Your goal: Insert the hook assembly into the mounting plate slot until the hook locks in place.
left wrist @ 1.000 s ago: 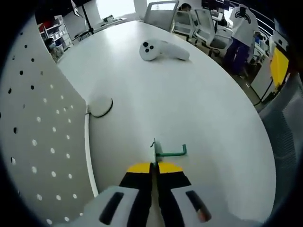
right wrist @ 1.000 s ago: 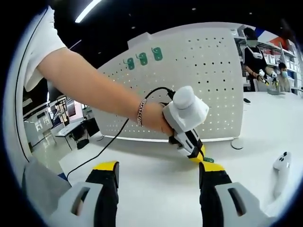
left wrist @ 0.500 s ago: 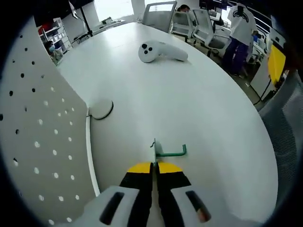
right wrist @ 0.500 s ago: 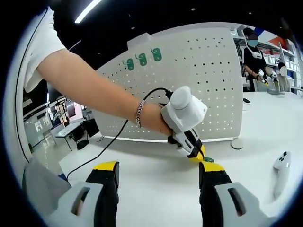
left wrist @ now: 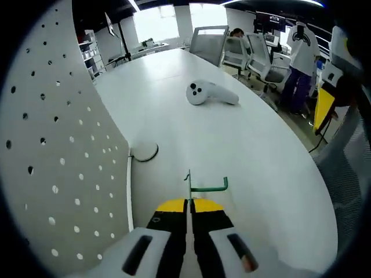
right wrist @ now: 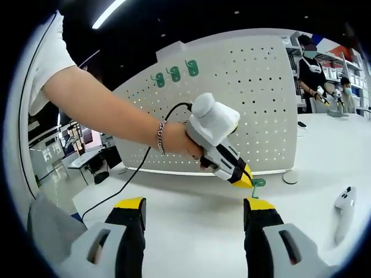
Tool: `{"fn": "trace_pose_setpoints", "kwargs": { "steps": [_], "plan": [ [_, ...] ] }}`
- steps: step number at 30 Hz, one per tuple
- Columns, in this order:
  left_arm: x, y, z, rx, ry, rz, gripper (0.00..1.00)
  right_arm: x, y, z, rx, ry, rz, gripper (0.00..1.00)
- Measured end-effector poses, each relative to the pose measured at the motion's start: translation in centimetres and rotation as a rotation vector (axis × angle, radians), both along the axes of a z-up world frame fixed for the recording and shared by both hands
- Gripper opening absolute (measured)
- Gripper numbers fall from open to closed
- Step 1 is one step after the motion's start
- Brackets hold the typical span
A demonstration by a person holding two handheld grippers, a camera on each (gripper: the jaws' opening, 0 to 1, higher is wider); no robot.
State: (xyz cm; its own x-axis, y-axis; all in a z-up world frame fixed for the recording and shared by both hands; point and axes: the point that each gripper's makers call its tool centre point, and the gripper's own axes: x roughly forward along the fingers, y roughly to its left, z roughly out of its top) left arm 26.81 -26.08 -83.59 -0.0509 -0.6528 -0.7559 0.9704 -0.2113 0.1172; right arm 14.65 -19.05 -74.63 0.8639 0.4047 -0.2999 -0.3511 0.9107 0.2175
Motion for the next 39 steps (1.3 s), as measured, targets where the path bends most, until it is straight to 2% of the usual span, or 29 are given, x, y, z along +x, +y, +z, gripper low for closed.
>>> {"fn": "trace_pose_setpoints", "kwargs": {
  "steps": [2,3,15,27,39],
  "plan": [
    [0.2,0.2,0.6,-0.011,-0.031,-0.012,0.01,0.0,0.1,-0.1,-0.003,0.003,0.003,0.66],
    [0.3,0.3,1.0,-0.021,-0.018,0.006,0.01,0.0,0.1,-0.1,-0.002,0.004,0.003,0.66],
    [0.2,1.5,4.8,-0.108,-0.033,0.032,0.01,0.0,0.1,0.2,0.004,-0.006,0.003,0.67],
    [0.6,2.6,9.3,-0.207,-0.049,0.091,0.01,-0.1,0.1,0.4,0.003,-0.015,0.004,0.66],
    [0.8,4.9,11.8,-0.275,-0.05,0.155,0.01,-0.1,0.4,0.5,0.004,-0.022,0.016,0.66]
  ]
}}
